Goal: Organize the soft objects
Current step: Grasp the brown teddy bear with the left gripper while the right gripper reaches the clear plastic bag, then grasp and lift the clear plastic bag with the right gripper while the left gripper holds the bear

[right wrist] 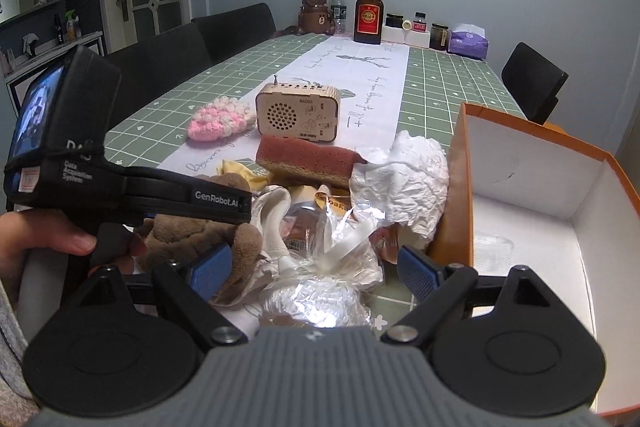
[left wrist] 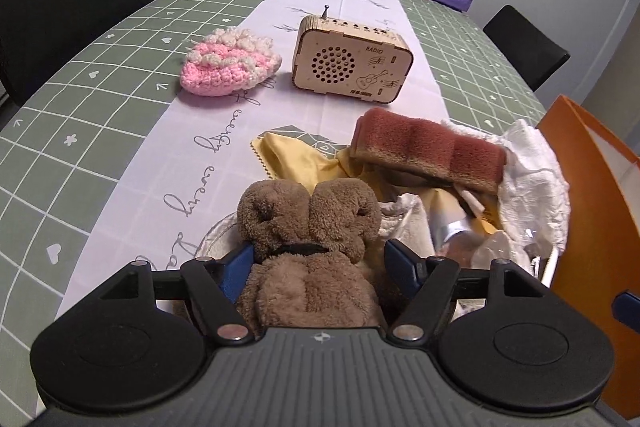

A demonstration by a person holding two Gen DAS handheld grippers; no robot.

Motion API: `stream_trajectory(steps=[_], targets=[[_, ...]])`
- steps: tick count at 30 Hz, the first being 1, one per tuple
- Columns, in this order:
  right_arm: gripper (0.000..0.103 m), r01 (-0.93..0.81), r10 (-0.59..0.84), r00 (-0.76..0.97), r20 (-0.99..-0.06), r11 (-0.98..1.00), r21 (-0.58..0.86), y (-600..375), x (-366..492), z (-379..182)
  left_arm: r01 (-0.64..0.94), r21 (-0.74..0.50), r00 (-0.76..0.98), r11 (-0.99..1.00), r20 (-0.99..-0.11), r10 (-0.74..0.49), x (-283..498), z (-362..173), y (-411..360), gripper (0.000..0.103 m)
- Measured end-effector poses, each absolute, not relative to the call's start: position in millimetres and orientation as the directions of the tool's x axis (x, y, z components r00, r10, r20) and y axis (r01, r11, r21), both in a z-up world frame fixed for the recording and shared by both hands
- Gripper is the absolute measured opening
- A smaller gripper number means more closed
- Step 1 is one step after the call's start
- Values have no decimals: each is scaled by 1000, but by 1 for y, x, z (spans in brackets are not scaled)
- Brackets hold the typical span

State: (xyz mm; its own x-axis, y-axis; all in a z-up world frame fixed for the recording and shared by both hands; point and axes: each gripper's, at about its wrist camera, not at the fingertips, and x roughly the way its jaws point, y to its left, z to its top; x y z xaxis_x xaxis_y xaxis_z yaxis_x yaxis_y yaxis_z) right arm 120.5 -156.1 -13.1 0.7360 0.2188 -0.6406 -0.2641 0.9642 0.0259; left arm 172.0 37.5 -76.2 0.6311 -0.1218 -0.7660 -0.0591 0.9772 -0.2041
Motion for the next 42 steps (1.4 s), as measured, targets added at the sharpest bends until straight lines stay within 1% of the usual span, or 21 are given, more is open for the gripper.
stream_trajectory(steps=[5, 6, 7, 8, 9, 12, 14, 18, 20, 22, 25, 29, 30, 31, 33, 34, 36, 41, 42], targets=[[89, -280, 222, 726, -650, 960, 15, -149, 125, -19, -53, -186, 633, 981, -766, -111, 176, -86, 39, 84], [89, -283, 220, 726, -652, 959, 8, -148, 125, -20, -46, -182, 635, 982, -764, -112, 176, -87, 39, 82], [89, -285, 217, 726, -652, 959, 2, -146, 125, -20, -46, -176, 636, 983, -764, -107, 175, -86, 39, 76], [89, -284, 211, 727, -653, 959, -6, -146, 126, -21, -52, -172, 641, 984, -761, -99, 173, -85, 38, 67], [89, -283, 203, 728, -655, 959, -17, -145, 126, -22, -52, -177, 646, 983, -757, -102, 171, -84, 39, 61], [88, -284, 190, 726, -661, 958, -37, -141, 127, -23, -33, -194, 665, 981, -737, -123, 164, -79, 43, 56], [89, -308, 216, 716, -664, 951, -23, -141, 126, -23, -16, -173, 689, 985, -716, -114, 158, -74, 46, 55], [81, -325, 207, 717, -666, 944, -57, -135, 125, -23, -16, -139, 735, 990, -673, -83, 141, -58, 57, 55], [81, -343, 222, 704, -674, 938, -49, -131, 125, -24, -23, -142, 748, 990, -659, -77, 134, -50, 66, 55], [81, -375, 226, 691, -687, 924, -74, -124, 124, -27, -31, -145, 755, 989, -651, -72, 128, -46, 75, 55], [81, -339, 107, 707, -699, 919, -202, -108, 126, -38, -42, -159, 763, 986, -643, -71, 121, -43, 86, 55], [81, -313, 31, 673, -739, 917, -247, -101, 137, -59, -44, -174, 773, 984, -630, -77, 116, -42, 97, 55], [79, -307, -2, 669, -743, 910, -278, -99, 138, -64, -51, -174, 773, 983, -630, -71, 116, -43, 100, 55], [69, -308, -20, 669, -743, 902, -301, -98, 137, -68, -60, -174, 773, 983, -631, -65, 116, -44, 101, 55], [60, -321, -7, 670, -743, 899, -298, -99, 133, -69, -70, -174, 772, 982, -633, -58, 116, -46, 104, 55], [57, -326, 9, 671, -741, 902, -284, -101, 129, -66, -71, -176, 771, 982, -634, -58, 116, -47, 105, 55], [54, -351, 57, 659, -750, 905, -239, -106, 123, -62, -70, -184, 768, 980, -637, -65, 117, -49, 107, 55], [54, -407, 127, 624, -771, 895, -182, -109, 96, -56, -51, -180, 770, 982, -633, -76, 114, -50, 105, 55], [58, -414, 138, 616, -775, 894, -171, -110, 92, -56, -48, -180, 773, 982, -630, -78, 113, -49, 105, 55]])
